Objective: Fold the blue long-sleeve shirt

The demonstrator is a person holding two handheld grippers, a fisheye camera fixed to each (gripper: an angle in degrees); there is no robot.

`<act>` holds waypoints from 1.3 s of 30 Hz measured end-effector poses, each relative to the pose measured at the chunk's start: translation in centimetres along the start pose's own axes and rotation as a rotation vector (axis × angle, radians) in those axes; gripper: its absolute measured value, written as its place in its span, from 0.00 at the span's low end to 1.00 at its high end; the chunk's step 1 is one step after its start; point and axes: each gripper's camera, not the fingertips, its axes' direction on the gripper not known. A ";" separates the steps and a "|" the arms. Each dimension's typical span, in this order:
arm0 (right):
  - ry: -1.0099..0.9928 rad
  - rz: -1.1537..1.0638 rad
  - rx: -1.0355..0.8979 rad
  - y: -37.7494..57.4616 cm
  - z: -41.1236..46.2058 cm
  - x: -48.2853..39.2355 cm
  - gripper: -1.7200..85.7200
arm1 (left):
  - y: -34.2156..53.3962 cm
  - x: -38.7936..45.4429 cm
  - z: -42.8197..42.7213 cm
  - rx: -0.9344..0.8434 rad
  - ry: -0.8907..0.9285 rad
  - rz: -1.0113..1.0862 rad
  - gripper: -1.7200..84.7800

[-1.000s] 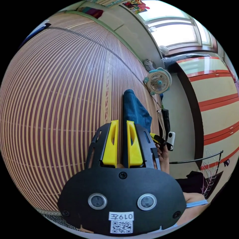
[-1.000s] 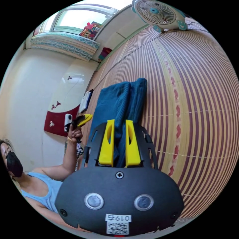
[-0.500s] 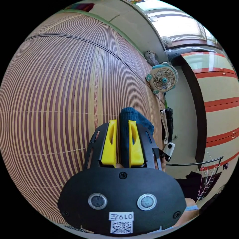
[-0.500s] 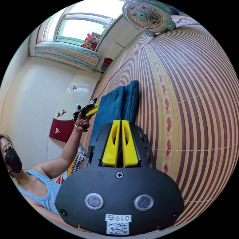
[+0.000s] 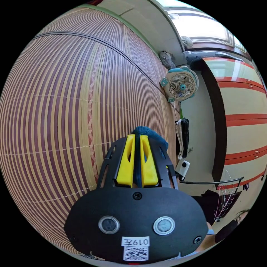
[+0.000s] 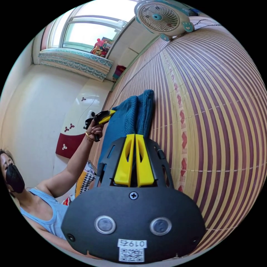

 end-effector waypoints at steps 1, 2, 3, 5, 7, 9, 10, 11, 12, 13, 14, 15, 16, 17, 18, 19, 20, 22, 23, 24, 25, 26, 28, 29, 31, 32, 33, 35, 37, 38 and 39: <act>0.003 0.002 0.002 0.0 -0.1 0.0 0.01 | -0.2 0.0 0.0 0.004 -0.013 0.000 0.06; 0.002 0.004 0.003 -0.1 -0.1 0.2 0.01 | -0.4 0.0 0.0 0.006 -0.021 0.000 0.05; -0.003 0.009 0.001 -0.1 -0.1 0.3 0.01 | -0.7 -0.1 0.0 0.004 -0.014 0.001 0.05; -0.016 0.015 -0.002 -0.2 -0.1 0.5 0.01 | -0.9 -0.4 0.1 -0.008 -0.004 -0.011 0.06; -0.027 0.019 -0.004 -0.2 -0.1 0.7 0.01 | -1.0 -0.8 0.0 -0.014 0.032 -0.019 0.07; -0.045 0.032 -0.004 -0.2 -0.2 1.1 0.01 | -1.0 -1.8 -0.4 -0.007 0.110 -0.046 0.08; -0.048 0.034 -0.004 -0.2 -0.2 1.1 0.01 | -1.0 -2.1 -0.5 -0.003 0.135 -0.052 0.09; -0.051 0.036 -0.003 -0.3 -0.2 1.2 0.01 | -1.0 -2.6 -0.7 0.013 0.175 -0.066 0.09; -0.052 0.037 -0.004 -0.3 -0.2 1.3 0.01 | -0.8 -3.1 -1.0 0.035 0.198 -0.079 0.09; -0.052 0.037 -0.005 -0.3 -0.2 1.3 0.01 | -0.8 -3.2 -1.1 0.043 0.206 -0.085 0.09; -0.054 0.038 -0.006 -0.3 -0.1 1.4 0.01 | -0.7 -3.5 -1.2 0.047 0.212 -0.093 0.09; -0.059 0.039 -0.005 -0.4 -0.1 1.4 0.01 | -0.6 -3.6 -1.2 0.044 0.202 -0.101 0.07; -0.061 0.039 -0.004 -0.4 -0.1 1.5 0.01 | -0.5 -3.7 -1.2 0.043 0.196 -0.101 0.07; -0.065 0.040 -0.004 -0.4 -0.1 1.5 0.01 | -0.3 -3.6 -1.2 0.042 0.191 -0.097 0.06; -0.066 0.040 -0.004 -0.4 -0.1 1.6 0.01 | -0.2 -3.5 -1.3 0.043 0.183 -0.095 0.05; -0.067 0.040 -0.004 -0.4 -0.1 1.6 0.01 | -0.1 -3.5 -1.4 0.045 0.172 -0.095 0.05; -0.066 0.041 -0.003 -0.5 -0.1 1.5 0.01 | 0.2 -3.3 -1.6 0.055 0.141 -0.093 0.05; -0.064 0.039 -0.001 -0.5 0.0 1.5 0.01 | 0.5 -3.1 -1.8 0.063 0.125 -0.088 0.05; -0.065 0.037 0.001 -0.5 0.0 1.4 0.01 | 0.7 -3.0 -2.1 0.076 0.136 -0.083 0.05; -0.066 0.038 0.004 -0.5 0.0 1.4 0.01 | 0.9 -2.9 -2.3 0.082 0.145 -0.075 0.06; -0.067 0.038 0.005 -0.5 0.0 1.3 0.02 | 1.0 -2.8 -2.4 0.081 0.144 -0.072 0.06; -0.065 0.038 0.006 -0.5 0.1 1.3 0.02 | 1.3 -2.6 -2.6 0.086 0.131 -0.069 0.06; -0.061 0.038 0.006 -0.5 0.1 1.1 0.02 | 2.0 -2.4 -3.2 0.102 0.111 -0.065 0.07; -0.058 0.037 0.009 -0.6 0.2 1.0 0.02 | 2.6 -2.3 -3.7 0.120 0.103 -0.068 0.07; -0.054 0.021 0.018 -0.5 0.0 0.6 0.03 | 3.8 -2.1 -4.8 0.154 0.077 -0.064 0.08; -0.039 0.019 0.030 -0.5 -0.3 0.4 0.05 | 4.8 -1.8 -5.6 0.164 0.077 -0.044 0.08; -0.035 0.011 0.053 -0.3 -0.7 0.2 0.07 | 6.3 -1.2 -6.3 0.171 0.082 -0.012 0.09; -0.049 0.015 0.080 -0.1 -1.5 0.2 0.07 | 9.4 0.0 -7.4 0.188 0.074 0.051 0.09; -0.048 0.019 0.114 0.2 -2.1 0.1 0.07 | 13.6 1.0 -8.1 0.196 0.075 0.110 0.09; -0.037 0.025 0.145 0.4 -2.6 0.0 0.07 | 16.7 1.5 -8.1 0.182 0.071 0.135 0.09; -0.021 0.033 0.176 0.5 -2.9 -0.1 0.08 | 19.9 1.9 -7.9 0.178 0.049 0.150 0.09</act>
